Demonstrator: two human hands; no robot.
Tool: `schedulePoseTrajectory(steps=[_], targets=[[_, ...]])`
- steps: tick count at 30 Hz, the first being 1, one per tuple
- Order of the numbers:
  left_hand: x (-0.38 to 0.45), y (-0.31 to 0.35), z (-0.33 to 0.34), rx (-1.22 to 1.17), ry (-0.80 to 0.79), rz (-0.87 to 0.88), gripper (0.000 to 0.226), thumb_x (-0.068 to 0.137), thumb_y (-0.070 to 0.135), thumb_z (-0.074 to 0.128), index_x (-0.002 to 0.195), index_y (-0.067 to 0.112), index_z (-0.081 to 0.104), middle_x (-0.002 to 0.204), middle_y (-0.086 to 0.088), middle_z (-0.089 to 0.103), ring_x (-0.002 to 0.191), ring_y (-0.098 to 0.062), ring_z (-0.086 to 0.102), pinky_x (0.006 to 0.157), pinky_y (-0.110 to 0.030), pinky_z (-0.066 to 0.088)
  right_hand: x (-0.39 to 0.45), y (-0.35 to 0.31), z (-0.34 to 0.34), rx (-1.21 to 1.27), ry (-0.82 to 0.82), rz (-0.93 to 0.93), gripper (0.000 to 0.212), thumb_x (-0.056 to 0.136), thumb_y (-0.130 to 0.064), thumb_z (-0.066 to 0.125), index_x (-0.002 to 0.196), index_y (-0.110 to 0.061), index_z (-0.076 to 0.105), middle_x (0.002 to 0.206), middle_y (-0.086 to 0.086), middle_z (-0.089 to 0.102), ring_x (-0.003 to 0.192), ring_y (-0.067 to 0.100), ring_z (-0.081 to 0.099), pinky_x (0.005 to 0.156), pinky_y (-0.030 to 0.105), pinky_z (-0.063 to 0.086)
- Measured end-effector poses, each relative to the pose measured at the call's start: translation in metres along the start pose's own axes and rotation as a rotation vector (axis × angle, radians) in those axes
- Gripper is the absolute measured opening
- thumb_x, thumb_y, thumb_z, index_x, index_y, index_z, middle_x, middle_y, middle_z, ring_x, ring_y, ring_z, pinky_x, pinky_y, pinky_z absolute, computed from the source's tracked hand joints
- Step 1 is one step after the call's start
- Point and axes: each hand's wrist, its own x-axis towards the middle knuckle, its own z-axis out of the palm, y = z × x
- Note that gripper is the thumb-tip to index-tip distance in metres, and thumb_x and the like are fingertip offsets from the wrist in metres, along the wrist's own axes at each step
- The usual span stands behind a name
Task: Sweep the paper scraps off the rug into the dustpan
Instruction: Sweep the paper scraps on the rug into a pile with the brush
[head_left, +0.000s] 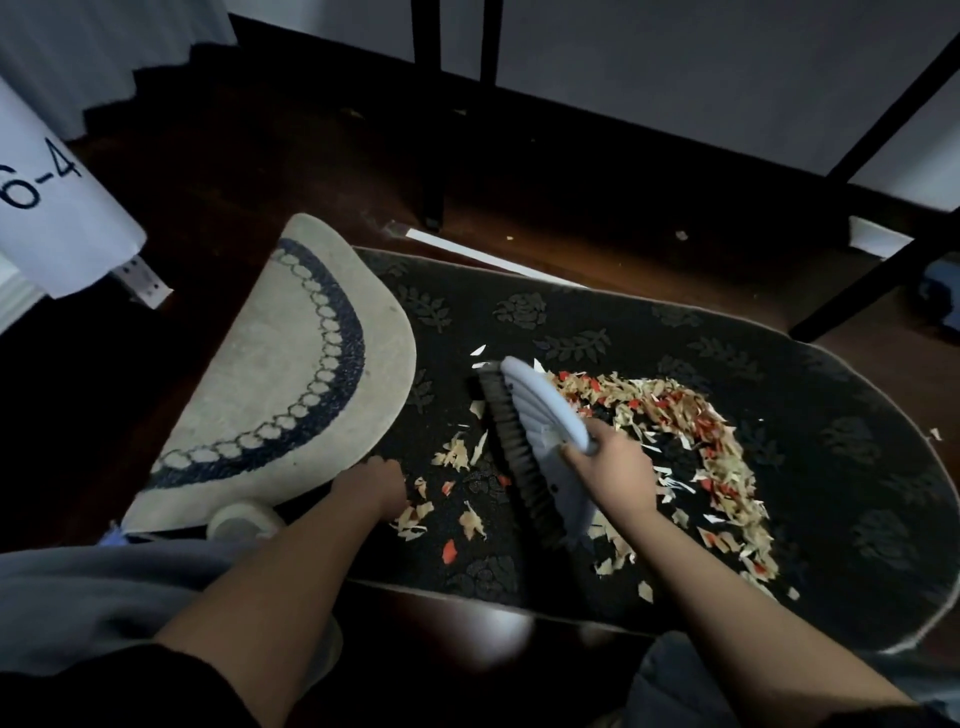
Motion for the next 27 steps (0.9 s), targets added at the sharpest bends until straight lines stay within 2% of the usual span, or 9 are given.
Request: schedulePoseTrajectory(steps=[3,8,11,14,19,22,25,27], targets=[[-0.001,0.001,0.003,-0.006,0.004,-0.018,0.046,0.098,0.023,0.041,0.142,0.01,0.036,0.147,-0.013,0.035,0.134,-0.028,0.041,0.106,-0.039,0.037,-0.008,-0.026,0.014,-0.001,-0.101,-0.132,0.035,0.091,-0.031,0.06,0.125,-0.023,0.057,0.078,-0.01,0.059,0.055,0.003,0.053,0.04,0.014,0.039],[-0.001,-0.003,0.01,-0.035,-0.006,-0.004,0.044,0.1,0.026,0.037,0.14,0.007,0.037,0.147,-0.016,0.036,0.134,-0.031,0.04,0.107,-0.039,0.035,-0.018,-0.051,0.054,-0.065,-0.286,-0.184,0.033,0.093,-0.031,0.056,0.125,-0.026,0.055,0.094,-0.004,0.068,0.06,0.007,0.055,0.039,0.013,0.034],[0.002,-0.009,0.013,-0.053,-0.017,-0.011,0.046,0.1,0.029,0.037,0.14,0.008,0.038,0.145,-0.016,0.037,0.133,-0.032,0.041,0.107,-0.039,0.036,-0.012,-0.042,0.059,-0.061,-0.26,-0.11,0.03,0.095,-0.029,0.052,0.124,-0.021,0.054,0.085,-0.004,0.063,0.049,0.001,0.048,0.035,0.011,0.029],[0.005,-0.011,0.018,-0.07,-0.042,-0.021,0.043,0.1,0.022,0.036,0.14,0.007,0.037,0.144,-0.016,0.036,0.132,-0.032,0.042,0.106,-0.04,0.037,0.001,-0.022,0.051,-0.048,-0.194,-0.022,0.028,0.096,-0.027,0.051,0.123,-0.017,0.054,0.079,-0.004,0.059,0.046,0.001,0.048,0.031,0.012,0.03],[0.007,-0.007,0.026,-0.09,-0.069,-0.018,0.044,0.099,0.02,0.037,0.14,0.006,0.037,0.145,-0.016,0.035,0.132,-0.032,0.043,0.108,-0.04,0.037,0.003,-0.004,0.027,-0.084,-0.043,0.034,0.029,0.093,-0.03,0.055,0.12,-0.018,0.056,0.074,-0.003,0.053,0.048,0.006,0.04,0.037,0.02,0.024],[0.01,-0.008,0.03,-0.125,-0.078,-0.016,0.044,0.098,0.021,0.037,0.14,0.007,0.038,0.145,-0.015,0.036,0.132,-0.031,0.043,0.109,-0.04,0.037,-0.004,-0.008,0.018,-0.043,0.015,-0.015,0.034,0.091,-0.03,0.057,0.122,-0.018,0.058,0.072,-0.004,0.053,0.05,0.009,0.043,0.038,0.017,0.024],[0.009,-0.015,0.034,-0.125,-0.111,-0.029,0.046,0.097,0.023,0.038,0.141,0.008,0.037,0.146,-0.016,0.036,0.133,-0.03,0.042,0.11,-0.041,0.036,-0.016,-0.027,0.026,0.014,-0.058,-0.139,0.035,0.092,-0.028,0.056,0.125,-0.017,0.056,0.066,-0.012,0.052,0.047,-0.003,0.047,0.031,0.011,0.031],[0.007,-0.023,0.037,-0.091,-0.132,-0.051,0.05,0.097,0.027,0.042,0.143,0.01,0.035,0.148,-0.014,0.034,0.134,-0.03,0.04,0.11,-0.042,0.036,-0.026,-0.046,0.037,-0.005,-0.137,-0.228,0.034,0.093,-0.031,0.054,0.125,-0.02,0.056,0.069,-0.012,0.056,0.051,0.0,0.055,0.036,0.009,0.039]])
